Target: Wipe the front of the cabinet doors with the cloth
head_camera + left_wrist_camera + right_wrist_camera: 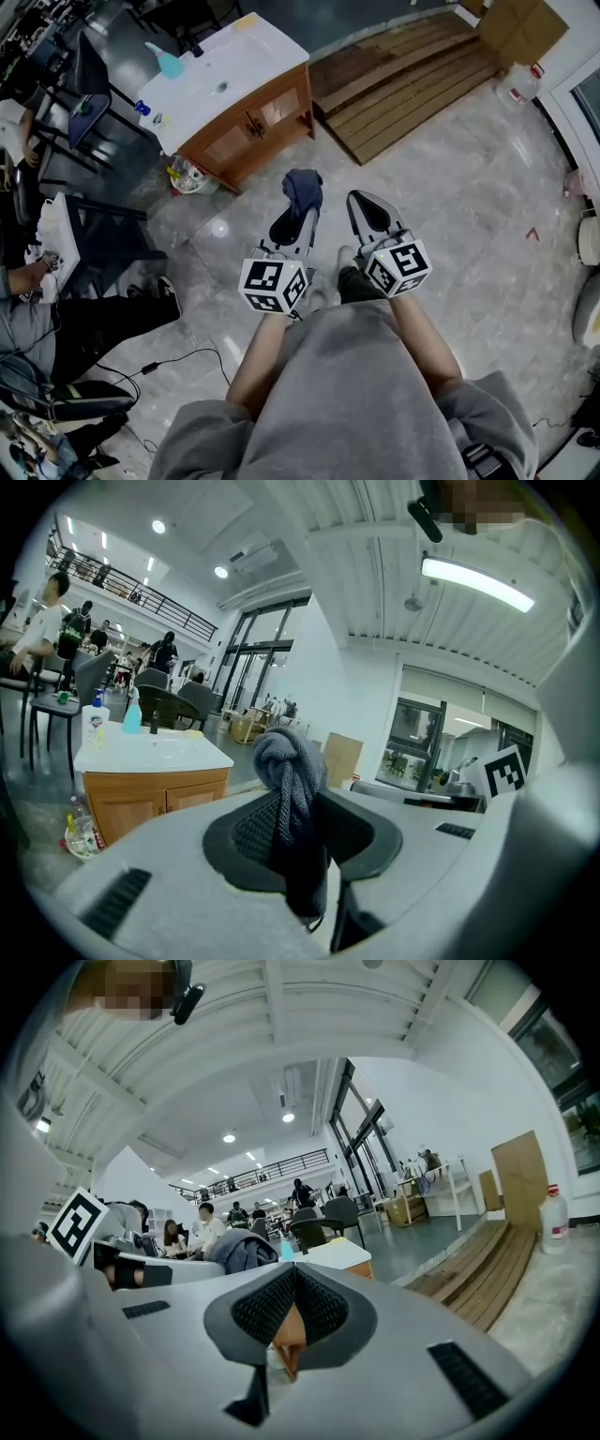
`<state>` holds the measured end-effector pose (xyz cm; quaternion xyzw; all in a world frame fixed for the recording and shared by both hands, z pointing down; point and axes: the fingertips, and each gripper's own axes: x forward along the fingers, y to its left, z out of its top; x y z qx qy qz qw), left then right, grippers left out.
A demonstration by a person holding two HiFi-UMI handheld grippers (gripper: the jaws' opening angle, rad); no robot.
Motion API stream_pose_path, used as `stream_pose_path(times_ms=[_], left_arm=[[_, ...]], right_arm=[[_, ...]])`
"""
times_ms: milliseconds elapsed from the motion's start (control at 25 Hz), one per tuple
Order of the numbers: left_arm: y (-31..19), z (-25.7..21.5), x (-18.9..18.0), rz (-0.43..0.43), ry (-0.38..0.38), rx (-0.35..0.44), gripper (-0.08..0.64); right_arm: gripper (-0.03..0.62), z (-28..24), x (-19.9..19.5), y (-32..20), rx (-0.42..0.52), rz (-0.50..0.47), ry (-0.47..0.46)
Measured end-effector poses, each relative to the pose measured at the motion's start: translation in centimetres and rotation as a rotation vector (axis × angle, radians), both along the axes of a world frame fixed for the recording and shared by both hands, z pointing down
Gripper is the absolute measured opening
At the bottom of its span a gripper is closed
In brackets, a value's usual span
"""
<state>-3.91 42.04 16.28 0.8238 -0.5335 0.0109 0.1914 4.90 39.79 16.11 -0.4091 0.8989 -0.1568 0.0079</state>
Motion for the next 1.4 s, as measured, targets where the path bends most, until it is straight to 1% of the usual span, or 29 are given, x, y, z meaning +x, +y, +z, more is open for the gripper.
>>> stream_pose_path(times_ms=[320,480,640,800,920,1080,1400], left_arm=[[-6.9,0.2,1.8,-0.037,-0.037,-0.021,0.094],[-9.6,0.6,2.4,-0.052,-0.049,-0.037,0.094],[-11.8,1.3,2.2,-0.061,-0.059,-0.059,0.094],[-14.1,2.1,1.2,-0.07,-0.054,-0.072,0.094],[-15.8,3.0,0.4,-0.062,-0.048,-0.085,0.094],[-18.3,4.2,-1.1,-0.033,-0.036,-0.104,0.094],[-24.2,6.1,-5.3,0.043,-0.015,-0.142,0.094]], right_arm=[[0.011,0.7,1.3,-7.3,-0.028,-0.051,-0.029],[0.011,1.3,2.1,-10.1,-0.05,-0.058,-0.047],[0.011,1.9,2.6,-12.6,-0.068,-0.052,-0.06],[0.011,2.9,2.2,-14.8,-0.091,-0.042,-0.059],[0.011,3.7,1.5,-16.2,-0.108,-0.031,-0.054],[0.011,4.7,0.3,-18.7,-0.13,0.003,-0.043],[0.011,5.4,-3.3,-23.5,-0.151,0.101,-0.031]])
